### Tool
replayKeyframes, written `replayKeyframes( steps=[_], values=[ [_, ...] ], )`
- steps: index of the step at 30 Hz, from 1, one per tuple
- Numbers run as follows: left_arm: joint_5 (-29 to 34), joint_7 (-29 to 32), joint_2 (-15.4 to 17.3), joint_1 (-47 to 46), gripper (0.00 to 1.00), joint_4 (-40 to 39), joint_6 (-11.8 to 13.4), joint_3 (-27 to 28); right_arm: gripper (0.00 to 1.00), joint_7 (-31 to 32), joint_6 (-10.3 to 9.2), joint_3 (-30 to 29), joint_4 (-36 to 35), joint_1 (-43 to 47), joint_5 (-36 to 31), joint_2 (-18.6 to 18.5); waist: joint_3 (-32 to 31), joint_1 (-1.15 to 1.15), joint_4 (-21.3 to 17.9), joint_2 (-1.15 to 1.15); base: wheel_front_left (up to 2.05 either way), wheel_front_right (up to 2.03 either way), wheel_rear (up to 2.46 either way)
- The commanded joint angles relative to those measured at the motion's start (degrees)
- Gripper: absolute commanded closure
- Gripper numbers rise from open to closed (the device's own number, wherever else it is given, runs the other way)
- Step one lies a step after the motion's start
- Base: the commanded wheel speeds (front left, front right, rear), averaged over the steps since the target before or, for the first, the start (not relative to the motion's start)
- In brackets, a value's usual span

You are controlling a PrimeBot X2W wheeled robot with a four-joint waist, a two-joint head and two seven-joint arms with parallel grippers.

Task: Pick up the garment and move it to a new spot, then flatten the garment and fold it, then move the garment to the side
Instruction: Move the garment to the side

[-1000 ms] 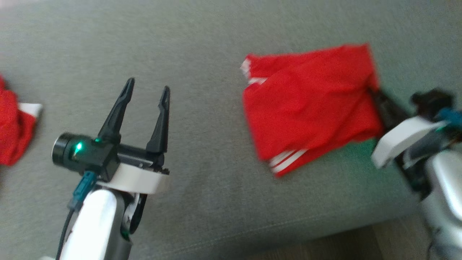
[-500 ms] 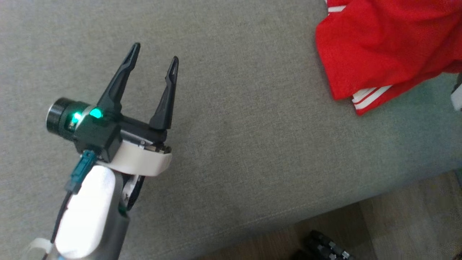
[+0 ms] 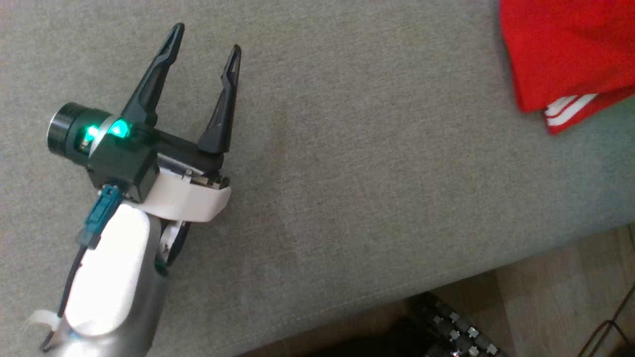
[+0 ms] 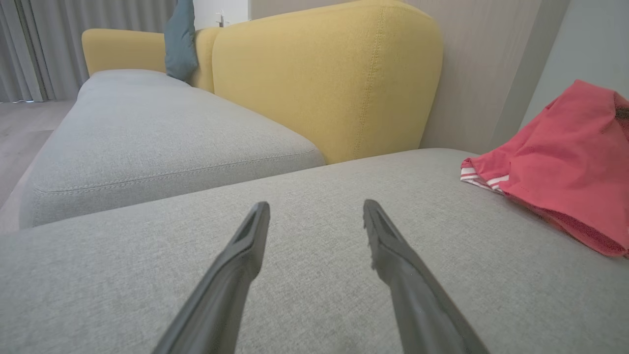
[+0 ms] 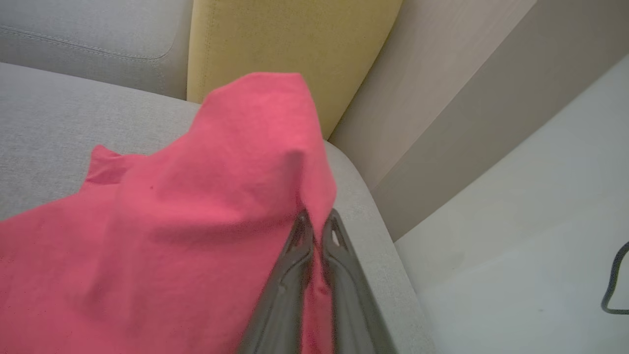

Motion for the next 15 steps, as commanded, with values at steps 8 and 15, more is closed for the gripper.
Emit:
replayKeyframes(
  steps=[8, 15],
  values=[
    [0.74, -0.08, 1.15, -3.04, 0.00, -1.60, -0.48, 0.22, 0.64, -1.10, -0.04, -7.53, 1.14, -2.10, -6.56, 1.80, 2.45, -0.01, 0.87, 0.00, 0.00, 0.00, 0.00],
    [0.17, -0.26, 0.94, -3.26, 0.00, -0.28, -0.32, 0.05, 0.00, -3.72, -0.04, -13.85, -0.31, -0.72, -11.96, 9.07, 0.76, -0.01, 1.73, 0.00, 0.00, 0.00, 0.00]
  ],
)
